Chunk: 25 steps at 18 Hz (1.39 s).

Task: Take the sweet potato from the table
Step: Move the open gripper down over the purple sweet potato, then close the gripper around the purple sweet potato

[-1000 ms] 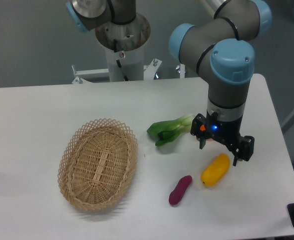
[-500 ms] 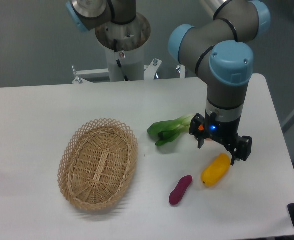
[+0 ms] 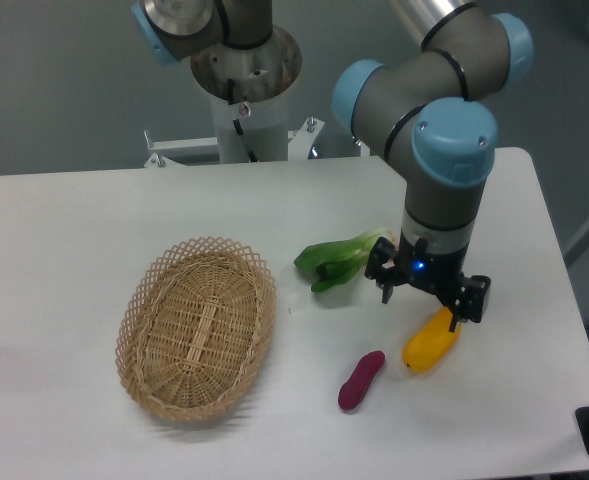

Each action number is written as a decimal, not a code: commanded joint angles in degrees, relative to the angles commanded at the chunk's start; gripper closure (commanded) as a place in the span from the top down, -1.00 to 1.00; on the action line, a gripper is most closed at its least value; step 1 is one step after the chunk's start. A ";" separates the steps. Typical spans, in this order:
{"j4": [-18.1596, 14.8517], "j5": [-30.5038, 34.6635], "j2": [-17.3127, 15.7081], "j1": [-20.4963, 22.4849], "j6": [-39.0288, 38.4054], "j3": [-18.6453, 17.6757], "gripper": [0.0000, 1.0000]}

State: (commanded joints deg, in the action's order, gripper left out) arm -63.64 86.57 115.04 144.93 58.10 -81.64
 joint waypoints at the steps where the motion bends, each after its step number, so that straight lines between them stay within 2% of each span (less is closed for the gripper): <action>1: 1.40 0.17 0.35 -0.61 -0.88 -0.88 1.00; 4: 6.06 0.53 1.67 -1.49 -2.90 -3.60 1.00; 9: 11.16 0.70 6.33 -2.99 -2.82 -4.66 1.00; 13: 13.54 0.70 8.79 -2.99 -1.42 -5.36 1.00; 17: 16.09 2.28 9.06 -3.43 1.75 -7.82 1.00; 25: 18.90 3.69 10.99 -5.01 1.14 -9.06 1.00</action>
State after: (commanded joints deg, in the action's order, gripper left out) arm -44.74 90.26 126.03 139.92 59.24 -90.70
